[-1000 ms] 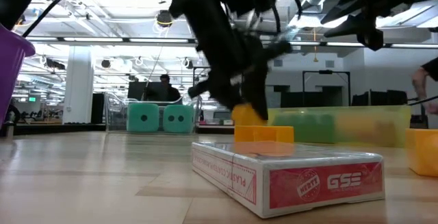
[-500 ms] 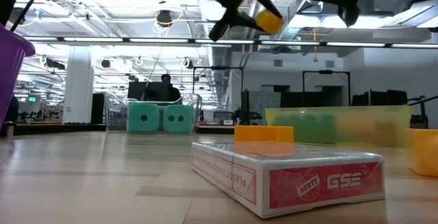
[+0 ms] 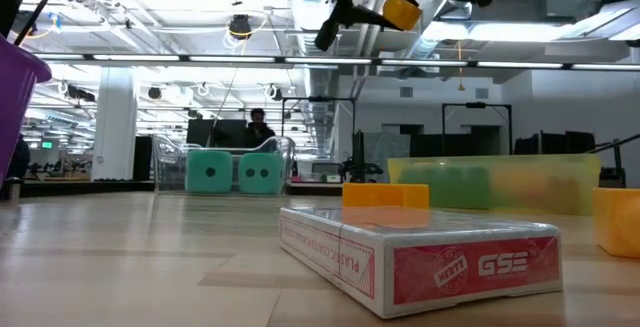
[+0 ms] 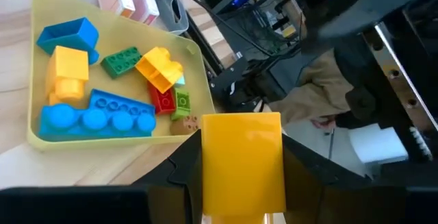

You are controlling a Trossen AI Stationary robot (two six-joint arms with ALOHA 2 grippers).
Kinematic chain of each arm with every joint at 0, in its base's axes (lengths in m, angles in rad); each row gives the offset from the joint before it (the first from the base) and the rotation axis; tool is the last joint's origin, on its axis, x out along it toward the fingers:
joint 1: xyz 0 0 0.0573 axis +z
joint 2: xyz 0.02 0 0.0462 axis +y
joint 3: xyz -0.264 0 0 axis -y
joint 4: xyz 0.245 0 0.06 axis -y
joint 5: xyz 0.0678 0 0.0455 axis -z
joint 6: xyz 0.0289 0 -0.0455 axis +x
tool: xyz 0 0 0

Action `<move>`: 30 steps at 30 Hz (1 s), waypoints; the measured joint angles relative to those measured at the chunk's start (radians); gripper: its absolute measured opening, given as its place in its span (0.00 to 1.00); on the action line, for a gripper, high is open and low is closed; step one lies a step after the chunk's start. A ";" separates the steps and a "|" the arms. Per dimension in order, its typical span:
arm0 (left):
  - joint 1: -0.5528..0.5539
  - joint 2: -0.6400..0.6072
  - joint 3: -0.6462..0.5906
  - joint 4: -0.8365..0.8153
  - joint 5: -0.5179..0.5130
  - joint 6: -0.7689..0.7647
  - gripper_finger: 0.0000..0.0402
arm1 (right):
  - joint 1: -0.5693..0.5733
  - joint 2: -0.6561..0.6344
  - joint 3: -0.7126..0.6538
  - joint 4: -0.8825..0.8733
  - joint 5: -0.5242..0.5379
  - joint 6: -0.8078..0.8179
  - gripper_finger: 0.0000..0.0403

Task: Pick & Place Toys
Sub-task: Put the yellow game piece into the yellow bin

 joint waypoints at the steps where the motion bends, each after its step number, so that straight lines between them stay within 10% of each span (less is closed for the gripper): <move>1: 0.000 0.000 0.000 0.004 0.000 -0.004 0.31 | 0.011 0.021 0.016 0.001 0.040 -0.014 0.88; 30: 0.010 0.000 0.000 0.085 0.043 -0.048 0.32 | 0.057 0.182 0.070 -0.004 0.243 -0.030 0.96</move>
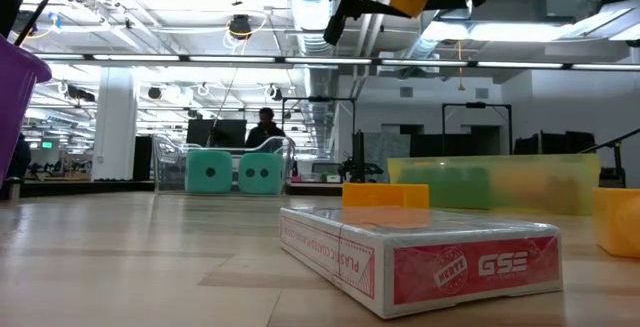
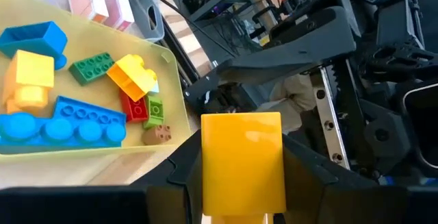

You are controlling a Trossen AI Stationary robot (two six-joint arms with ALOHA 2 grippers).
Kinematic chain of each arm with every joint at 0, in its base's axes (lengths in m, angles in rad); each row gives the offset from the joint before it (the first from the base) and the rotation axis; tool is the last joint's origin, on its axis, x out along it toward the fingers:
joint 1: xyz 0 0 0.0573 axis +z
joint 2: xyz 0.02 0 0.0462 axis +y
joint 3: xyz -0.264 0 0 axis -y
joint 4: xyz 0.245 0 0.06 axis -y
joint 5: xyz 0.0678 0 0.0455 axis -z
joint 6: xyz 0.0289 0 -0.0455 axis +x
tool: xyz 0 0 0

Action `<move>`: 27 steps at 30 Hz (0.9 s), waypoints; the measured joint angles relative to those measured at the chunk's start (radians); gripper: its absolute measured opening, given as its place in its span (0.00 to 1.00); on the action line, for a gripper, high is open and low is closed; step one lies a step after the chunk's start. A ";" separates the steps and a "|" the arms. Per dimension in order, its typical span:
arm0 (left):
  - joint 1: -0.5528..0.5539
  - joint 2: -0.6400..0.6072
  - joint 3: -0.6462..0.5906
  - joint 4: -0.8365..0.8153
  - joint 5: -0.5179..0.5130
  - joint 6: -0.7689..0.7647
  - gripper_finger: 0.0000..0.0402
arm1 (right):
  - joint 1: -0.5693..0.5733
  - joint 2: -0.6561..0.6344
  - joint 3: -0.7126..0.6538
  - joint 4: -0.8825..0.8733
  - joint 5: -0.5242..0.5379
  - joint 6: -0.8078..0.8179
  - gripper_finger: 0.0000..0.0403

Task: Pick & Place Toys
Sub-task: Put the yellow game piece into the yellow bin

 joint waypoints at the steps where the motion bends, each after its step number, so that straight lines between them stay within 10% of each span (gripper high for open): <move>1: 0.000 0.000 0.000 0.000 0.000 -0.002 0.32 | 0.000 0.000 0.000 -0.001 -0.004 -0.006 0.96; 27: 0.003 0.000 0.000 0.013 0.007 -0.030 0.32 | 0.006 0.000 0.000 -0.032 -0.026 -0.060 0.91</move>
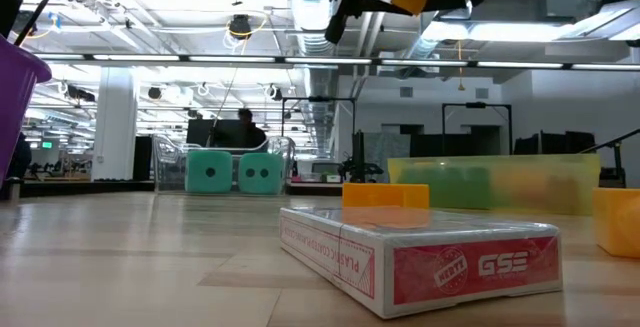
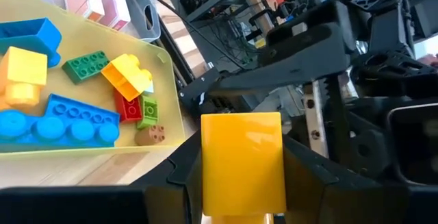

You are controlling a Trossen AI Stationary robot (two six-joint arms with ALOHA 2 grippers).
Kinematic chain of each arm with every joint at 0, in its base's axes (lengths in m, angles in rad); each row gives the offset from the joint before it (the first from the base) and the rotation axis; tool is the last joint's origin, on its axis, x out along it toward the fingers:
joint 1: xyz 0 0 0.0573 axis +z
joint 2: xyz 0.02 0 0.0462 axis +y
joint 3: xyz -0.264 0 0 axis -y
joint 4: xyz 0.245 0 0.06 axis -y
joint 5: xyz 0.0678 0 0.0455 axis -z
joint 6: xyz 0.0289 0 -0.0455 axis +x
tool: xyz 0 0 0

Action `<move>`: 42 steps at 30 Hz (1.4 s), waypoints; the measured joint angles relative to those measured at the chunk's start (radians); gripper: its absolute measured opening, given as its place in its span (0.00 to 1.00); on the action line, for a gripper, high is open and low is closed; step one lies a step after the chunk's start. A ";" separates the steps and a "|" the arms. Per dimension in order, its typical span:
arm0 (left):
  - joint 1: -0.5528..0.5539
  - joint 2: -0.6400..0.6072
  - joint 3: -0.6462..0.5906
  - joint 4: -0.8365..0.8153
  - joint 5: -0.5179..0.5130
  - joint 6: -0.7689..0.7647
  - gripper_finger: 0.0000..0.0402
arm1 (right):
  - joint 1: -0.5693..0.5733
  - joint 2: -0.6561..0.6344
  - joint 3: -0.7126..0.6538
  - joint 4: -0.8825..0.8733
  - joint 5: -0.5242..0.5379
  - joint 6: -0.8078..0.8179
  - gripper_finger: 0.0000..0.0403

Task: Pick & Place Toys
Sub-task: Put the yellow game piece into the yellow bin

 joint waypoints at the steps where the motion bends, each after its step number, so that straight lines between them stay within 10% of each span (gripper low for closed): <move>1: 0.000 0.000 0.000 0.003 0.001 0.000 0.32 | 0.000 0.000 0.000 -0.005 0.000 0.000 0.89; 10: 0.001 0.001 0.000 0.012 0.016 -0.009 0.35 | 0.000 0.001 0.007 -0.026 0.006 -0.007 0.64; 19: 0.001 -0.006 0.003 0.003 -0.024 0.043 0.47 | -0.008 0.001 0.060 -0.094 0.067 0.045 0.62; 30: 0.019 -0.143 0.000 -0.260 -0.151 0.295 0.59 | -0.060 -0.001 0.127 -0.672 0.091 0.621 0.63; 36: 0.019 -0.253 0.000 -0.428 -0.261 0.353 0.60 | -0.144 0.009 0.125 -1.048 -0.096 1.083 0.63; 42: 0.019 -0.326 0.000 -0.510 -0.332 0.374 0.60 | -0.267 0.014 0.106 -1.013 -0.259 1.094 0.63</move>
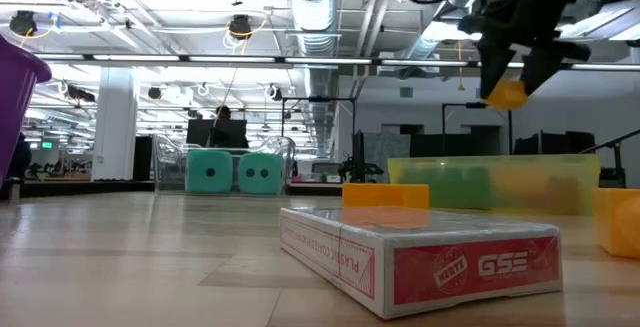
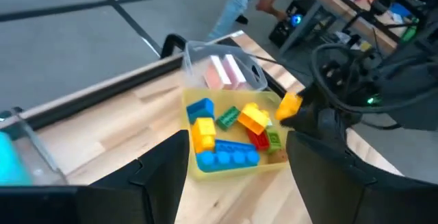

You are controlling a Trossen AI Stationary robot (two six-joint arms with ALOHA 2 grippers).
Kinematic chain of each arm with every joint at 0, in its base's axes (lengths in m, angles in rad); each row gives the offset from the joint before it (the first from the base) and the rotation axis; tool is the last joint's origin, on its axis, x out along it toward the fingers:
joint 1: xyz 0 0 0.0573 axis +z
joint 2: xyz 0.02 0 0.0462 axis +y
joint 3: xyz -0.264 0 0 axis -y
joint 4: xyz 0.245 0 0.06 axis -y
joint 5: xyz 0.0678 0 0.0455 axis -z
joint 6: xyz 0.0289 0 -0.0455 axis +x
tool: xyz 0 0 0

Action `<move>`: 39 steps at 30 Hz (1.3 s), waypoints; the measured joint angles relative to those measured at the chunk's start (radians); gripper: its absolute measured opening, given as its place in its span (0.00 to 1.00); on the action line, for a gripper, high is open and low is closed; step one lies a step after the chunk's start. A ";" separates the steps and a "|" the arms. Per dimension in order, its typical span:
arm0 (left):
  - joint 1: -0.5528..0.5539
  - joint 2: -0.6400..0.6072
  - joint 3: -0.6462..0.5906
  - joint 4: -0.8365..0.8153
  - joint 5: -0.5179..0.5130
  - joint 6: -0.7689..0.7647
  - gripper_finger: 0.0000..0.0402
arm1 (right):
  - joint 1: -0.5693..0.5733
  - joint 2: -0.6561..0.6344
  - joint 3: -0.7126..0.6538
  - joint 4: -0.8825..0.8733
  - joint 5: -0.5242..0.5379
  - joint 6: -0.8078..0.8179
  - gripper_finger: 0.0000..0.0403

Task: Pick & Place Toys
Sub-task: Put the yellow game piece into the yellow bin

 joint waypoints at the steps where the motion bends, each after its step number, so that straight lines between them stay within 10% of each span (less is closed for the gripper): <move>1: 0.000 -0.010 0.000 -0.013 -0.007 0.000 0.60 | -0.023 0.000 -0.014 0.042 -0.022 -0.016 0.63; 20: -0.072 -0.027 -0.071 -0.139 -0.023 -0.001 0.60 | -0.388 0.062 -0.197 0.401 -0.268 -0.283 0.63; 39: -0.144 -0.025 -0.344 0.349 -0.015 -0.002 0.60 | -0.377 0.014 -0.196 0.409 -0.265 -0.335 0.77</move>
